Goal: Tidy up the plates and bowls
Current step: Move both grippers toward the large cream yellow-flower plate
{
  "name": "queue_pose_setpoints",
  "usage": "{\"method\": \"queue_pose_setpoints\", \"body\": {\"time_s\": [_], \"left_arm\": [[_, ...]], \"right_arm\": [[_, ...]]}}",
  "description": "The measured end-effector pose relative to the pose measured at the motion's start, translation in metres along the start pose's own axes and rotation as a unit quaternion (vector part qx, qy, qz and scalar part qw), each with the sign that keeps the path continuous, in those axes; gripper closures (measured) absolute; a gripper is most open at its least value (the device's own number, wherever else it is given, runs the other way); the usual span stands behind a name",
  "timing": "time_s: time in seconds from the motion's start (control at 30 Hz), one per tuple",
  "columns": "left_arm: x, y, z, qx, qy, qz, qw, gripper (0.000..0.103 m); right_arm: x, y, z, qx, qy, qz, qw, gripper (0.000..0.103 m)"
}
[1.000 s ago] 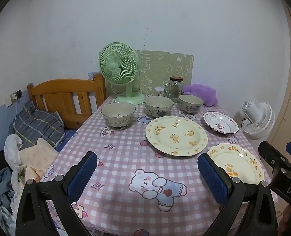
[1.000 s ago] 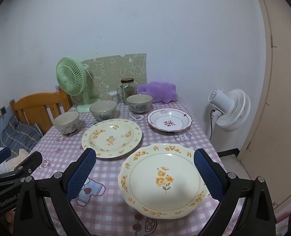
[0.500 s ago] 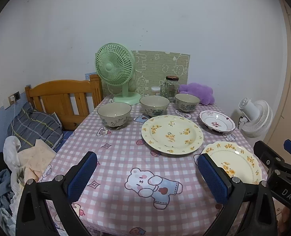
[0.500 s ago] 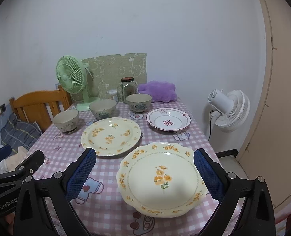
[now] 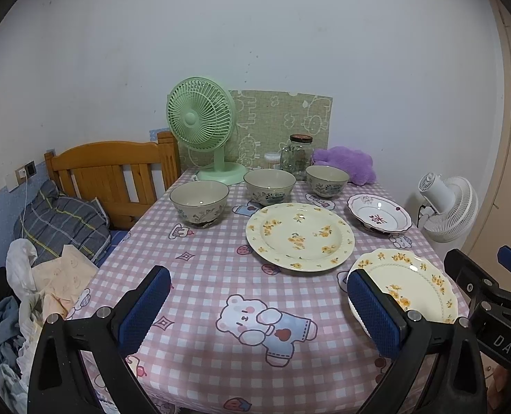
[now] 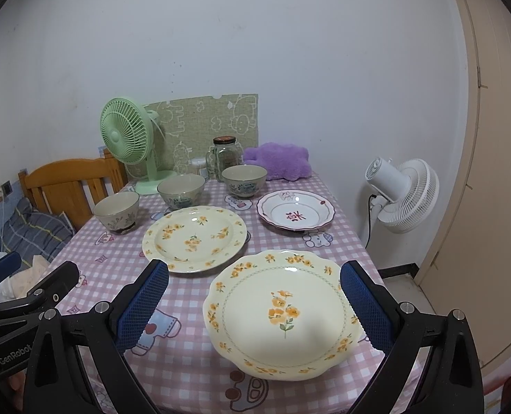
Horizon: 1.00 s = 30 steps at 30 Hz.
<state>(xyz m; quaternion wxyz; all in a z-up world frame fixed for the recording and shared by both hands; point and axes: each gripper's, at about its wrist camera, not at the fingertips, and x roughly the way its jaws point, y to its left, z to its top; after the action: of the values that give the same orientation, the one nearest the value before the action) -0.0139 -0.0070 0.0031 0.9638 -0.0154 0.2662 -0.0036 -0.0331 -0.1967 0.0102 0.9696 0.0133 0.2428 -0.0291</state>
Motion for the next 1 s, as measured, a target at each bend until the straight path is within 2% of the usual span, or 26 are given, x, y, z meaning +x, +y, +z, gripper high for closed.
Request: {"method": "queue_pose_setpoints", "body": {"time_s": [1.0], "left_arm": [[0.001,-0.012,0.001,0.003,0.008,0.000,1.0000,0.000]], "right_arm": [[0.005,-0.005,-0.003,0.000,0.011,-0.002,1.000,0.002]]}}
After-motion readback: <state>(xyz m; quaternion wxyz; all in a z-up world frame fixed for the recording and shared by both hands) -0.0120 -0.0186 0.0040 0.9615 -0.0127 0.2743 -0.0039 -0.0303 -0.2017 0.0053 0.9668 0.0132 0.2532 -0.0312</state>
